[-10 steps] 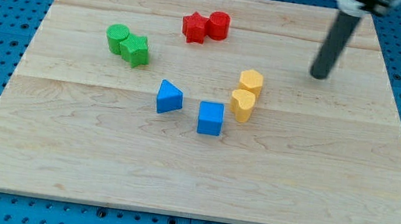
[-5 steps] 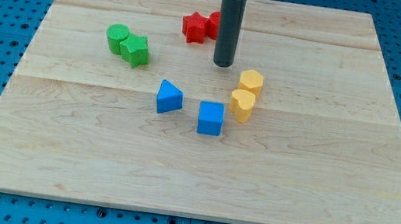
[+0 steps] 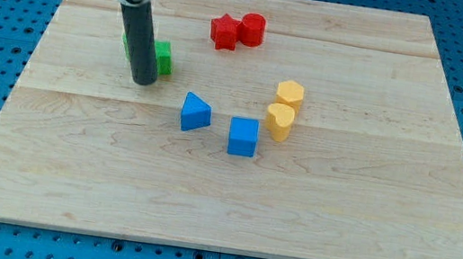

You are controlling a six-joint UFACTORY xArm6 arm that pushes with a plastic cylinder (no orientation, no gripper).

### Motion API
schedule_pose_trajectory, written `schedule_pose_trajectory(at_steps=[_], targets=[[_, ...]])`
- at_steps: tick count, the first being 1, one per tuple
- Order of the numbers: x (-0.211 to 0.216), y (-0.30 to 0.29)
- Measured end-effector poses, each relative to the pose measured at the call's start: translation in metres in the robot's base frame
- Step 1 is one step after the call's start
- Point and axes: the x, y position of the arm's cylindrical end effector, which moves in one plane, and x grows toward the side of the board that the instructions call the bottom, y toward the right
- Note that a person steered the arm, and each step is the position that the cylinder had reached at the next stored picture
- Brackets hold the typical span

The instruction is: Move the green star to the top left side of the board

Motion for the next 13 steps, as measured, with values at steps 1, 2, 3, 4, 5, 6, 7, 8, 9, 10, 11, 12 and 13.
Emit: schedule_pose_trajectory(at_steps=[1, 2, 3, 4, 5, 6, 7, 8, 9, 10, 11, 12, 13], targets=[[-0.038, 0.013], [-0.075, 0.017], [-0.081, 0.039], [-0.083, 0.051], [-0.094, 0.059], [-0.114, 0.071], [-0.128, 0.095], [-0.14, 0.124], [-0.144, 0.059], [-0.15, -0.032], [-0.151, -0.06], [-0.116, -0.036], [-0.067, 0.048]])
